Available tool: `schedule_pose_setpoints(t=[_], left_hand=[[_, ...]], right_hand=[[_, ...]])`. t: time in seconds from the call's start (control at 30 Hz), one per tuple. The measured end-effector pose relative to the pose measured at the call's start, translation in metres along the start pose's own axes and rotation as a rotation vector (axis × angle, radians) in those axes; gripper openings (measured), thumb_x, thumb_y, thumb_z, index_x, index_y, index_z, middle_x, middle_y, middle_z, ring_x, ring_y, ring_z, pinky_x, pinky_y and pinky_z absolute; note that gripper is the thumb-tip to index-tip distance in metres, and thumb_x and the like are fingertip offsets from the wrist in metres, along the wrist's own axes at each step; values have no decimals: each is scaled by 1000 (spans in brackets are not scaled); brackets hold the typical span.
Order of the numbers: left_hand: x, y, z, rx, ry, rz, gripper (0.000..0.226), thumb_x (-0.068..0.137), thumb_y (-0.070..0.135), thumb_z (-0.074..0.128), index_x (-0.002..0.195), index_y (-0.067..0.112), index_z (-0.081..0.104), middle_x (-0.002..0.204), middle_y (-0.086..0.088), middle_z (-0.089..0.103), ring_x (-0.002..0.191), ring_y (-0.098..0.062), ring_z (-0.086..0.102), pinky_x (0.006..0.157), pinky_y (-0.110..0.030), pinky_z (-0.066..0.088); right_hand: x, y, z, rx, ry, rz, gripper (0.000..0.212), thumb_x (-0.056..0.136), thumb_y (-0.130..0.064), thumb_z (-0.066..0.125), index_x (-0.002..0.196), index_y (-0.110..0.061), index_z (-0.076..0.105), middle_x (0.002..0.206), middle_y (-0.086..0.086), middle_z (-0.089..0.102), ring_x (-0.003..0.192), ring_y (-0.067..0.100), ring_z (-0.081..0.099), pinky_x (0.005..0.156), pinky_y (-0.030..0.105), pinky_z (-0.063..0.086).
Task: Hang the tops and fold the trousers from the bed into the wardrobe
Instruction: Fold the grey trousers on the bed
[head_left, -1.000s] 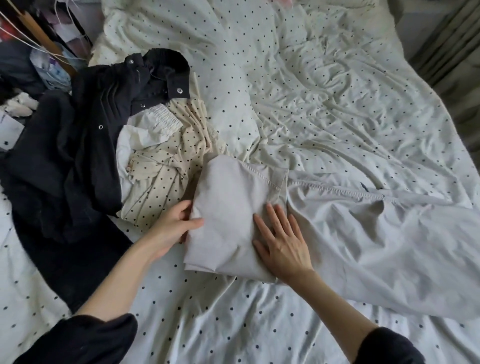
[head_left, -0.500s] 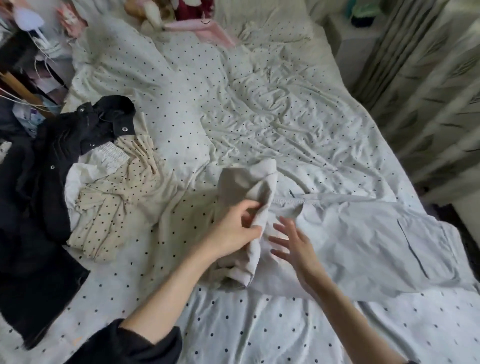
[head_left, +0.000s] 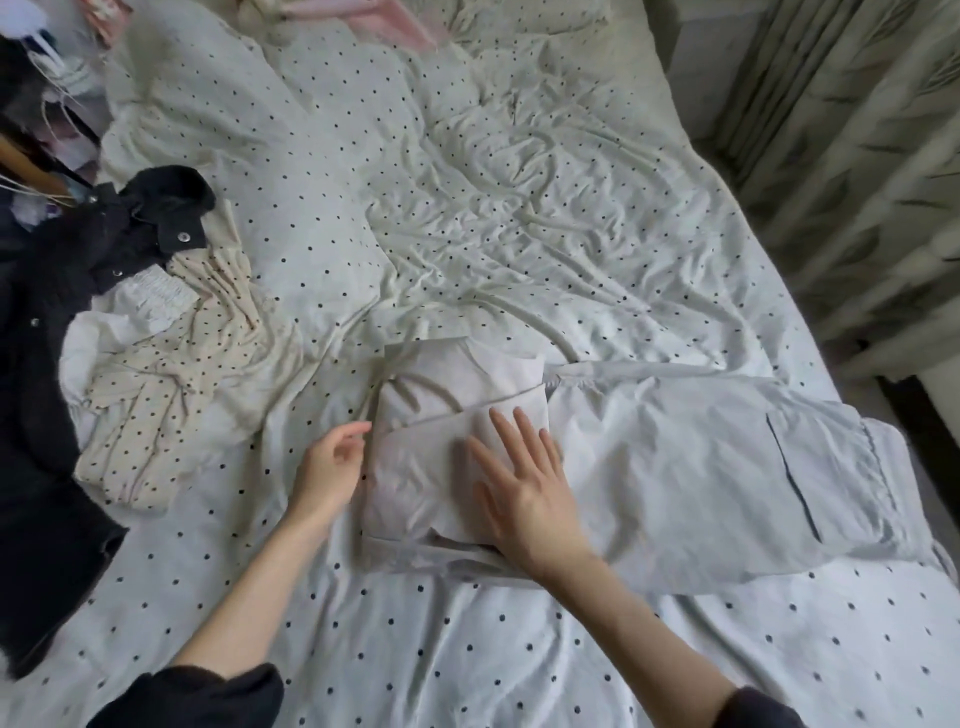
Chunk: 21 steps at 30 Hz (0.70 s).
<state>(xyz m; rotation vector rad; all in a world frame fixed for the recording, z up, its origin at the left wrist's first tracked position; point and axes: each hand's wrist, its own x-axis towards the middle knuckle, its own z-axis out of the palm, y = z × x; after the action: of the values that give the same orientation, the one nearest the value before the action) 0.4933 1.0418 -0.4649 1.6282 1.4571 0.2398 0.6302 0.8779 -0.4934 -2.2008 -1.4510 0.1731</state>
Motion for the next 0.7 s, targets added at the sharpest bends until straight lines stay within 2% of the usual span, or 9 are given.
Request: schedule_pose_setpoints(t=[0.13,0.23,0.33,0.4,0.47,0.53,0.57,0.63,0.7], left_hand=[[4,2,-9,-331,-239,-300,33,100,13,39,131,18,49,123,-8,53,105,-22,52,86,-37,41],[10,0,-11,-321,-298,-327,37,99,16,44,136,16,45,135,-11,49,116,-27,51,91,-42,39],[12,3,-13,-316,-369,-352,49,92,9,55,138,13,40,123,-6,56,107,-20,54,90,-40,41],[10,6,-14,-286,-425,-342,60,87,3,60,141,9,36,126,-6,57,113,-22,54,98,-46,41],[5,14,-15,-261,-434,-302,63,85,-1,61,141,10,36,125,-4,60,116,-24,54,104,-51,36],[-7,32,-14,-253,-436,-242,53,85,-4,59,133,13,44,113,-1,66,106,-21,60,97,-45,42],[-15,46,-11,-251,-447,-203,48,86,-4,58,128,17,47,107,1,67,101,-19,61,90,-41,44],[-33,74,-2,-252,-481,-131,43,86,-4,56,121,21,48,104,4,67,97,-17,61,85,-37,44],[-49,101,13,-221,-548,-44,38,87,-4,56,115,21,50,106,2,67,90,-13,61,74,-30,48]], right_hand=[[5,5,18,-131,-169,-14,56,82,-47,40,132,-22,48,144,15,42,131,37,42,103,54,36],[1,21,33,-178,-243,9,66,81,-54,39,138,-22,37,146,16,39,133,34,40,109,47,29],[-2,25,39,-164,-274,17,66,84,-54,38,140,-20,34,146,18,39,134,34,38,106,44,24],[-3,25,38,-118,-314,17,65,84,-53,38,141,-19,35,146,18,38,134,34,36,108,44,25],[-1,26,29,-13,-348,25,69,83,-51,34,144,-19,34,151,16,29,139,33,29,112,43,22],[-1,29,14,215,-328,82,68,85,-49,31,147,-19,30,156,10,16,145,25,14,116,33,13],[-2,34,3,346,-308,139,62,90,-44,36,146,-19,30,157,5,14,145,19,13,116,27,14],[-8,44,-20,554,-231,287,48,96,-30,47,143,-23,38,153,-5,23,139,6,24,112,22,24],[-15,56,-42,699,-152,489,37,97,-25,48,134,-27,49,142,-9,43,126,1,41,105,25,35]])
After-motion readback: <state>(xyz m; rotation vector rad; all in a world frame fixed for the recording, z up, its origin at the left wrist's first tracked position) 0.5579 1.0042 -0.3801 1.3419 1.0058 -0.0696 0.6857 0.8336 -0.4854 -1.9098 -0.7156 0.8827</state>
